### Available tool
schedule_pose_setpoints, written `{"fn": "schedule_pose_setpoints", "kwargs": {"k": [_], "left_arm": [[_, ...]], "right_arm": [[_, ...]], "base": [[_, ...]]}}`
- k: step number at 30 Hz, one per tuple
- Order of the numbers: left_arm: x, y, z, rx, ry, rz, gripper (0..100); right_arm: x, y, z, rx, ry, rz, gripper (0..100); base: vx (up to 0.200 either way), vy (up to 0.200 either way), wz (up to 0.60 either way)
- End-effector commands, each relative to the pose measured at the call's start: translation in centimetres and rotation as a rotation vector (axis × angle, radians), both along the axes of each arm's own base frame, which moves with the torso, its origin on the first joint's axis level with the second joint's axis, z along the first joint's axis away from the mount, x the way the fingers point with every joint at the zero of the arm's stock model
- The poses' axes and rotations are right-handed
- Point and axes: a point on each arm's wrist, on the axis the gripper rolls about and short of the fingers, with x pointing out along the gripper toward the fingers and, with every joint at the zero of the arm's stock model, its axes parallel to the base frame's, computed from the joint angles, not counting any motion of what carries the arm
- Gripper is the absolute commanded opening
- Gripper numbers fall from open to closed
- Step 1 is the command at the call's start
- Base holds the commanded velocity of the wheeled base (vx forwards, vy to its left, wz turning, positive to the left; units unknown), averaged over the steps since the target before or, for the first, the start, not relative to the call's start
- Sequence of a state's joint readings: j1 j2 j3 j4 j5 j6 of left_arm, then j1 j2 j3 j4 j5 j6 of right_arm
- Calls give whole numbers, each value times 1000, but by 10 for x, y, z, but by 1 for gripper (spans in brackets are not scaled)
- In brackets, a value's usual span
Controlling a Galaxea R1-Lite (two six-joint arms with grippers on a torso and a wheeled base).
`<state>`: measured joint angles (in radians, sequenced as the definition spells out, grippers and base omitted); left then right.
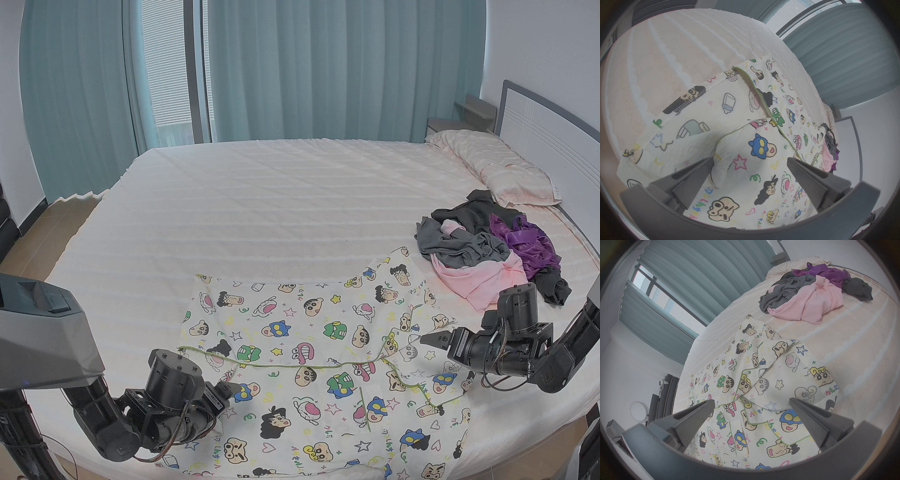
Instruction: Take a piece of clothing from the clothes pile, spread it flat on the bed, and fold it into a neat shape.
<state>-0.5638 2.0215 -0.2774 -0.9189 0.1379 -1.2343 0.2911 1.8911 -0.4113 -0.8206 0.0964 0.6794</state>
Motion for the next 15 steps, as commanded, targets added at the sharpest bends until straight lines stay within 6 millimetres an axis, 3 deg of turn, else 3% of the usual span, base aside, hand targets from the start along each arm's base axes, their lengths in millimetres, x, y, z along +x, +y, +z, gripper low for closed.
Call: {"fn": "schedule_pose_setpoints", "kwargs": {"k": [1,15], "left_arm": [[-3,-4,-10,34,23,9,100],[6,-11,-3,-55,-6,94,100]], "right_arm": [[0,0,0,0,1,0,100],[0,0,0,1,-1,0,100]], "base": [[0,0,0],[0,0,0]]}}
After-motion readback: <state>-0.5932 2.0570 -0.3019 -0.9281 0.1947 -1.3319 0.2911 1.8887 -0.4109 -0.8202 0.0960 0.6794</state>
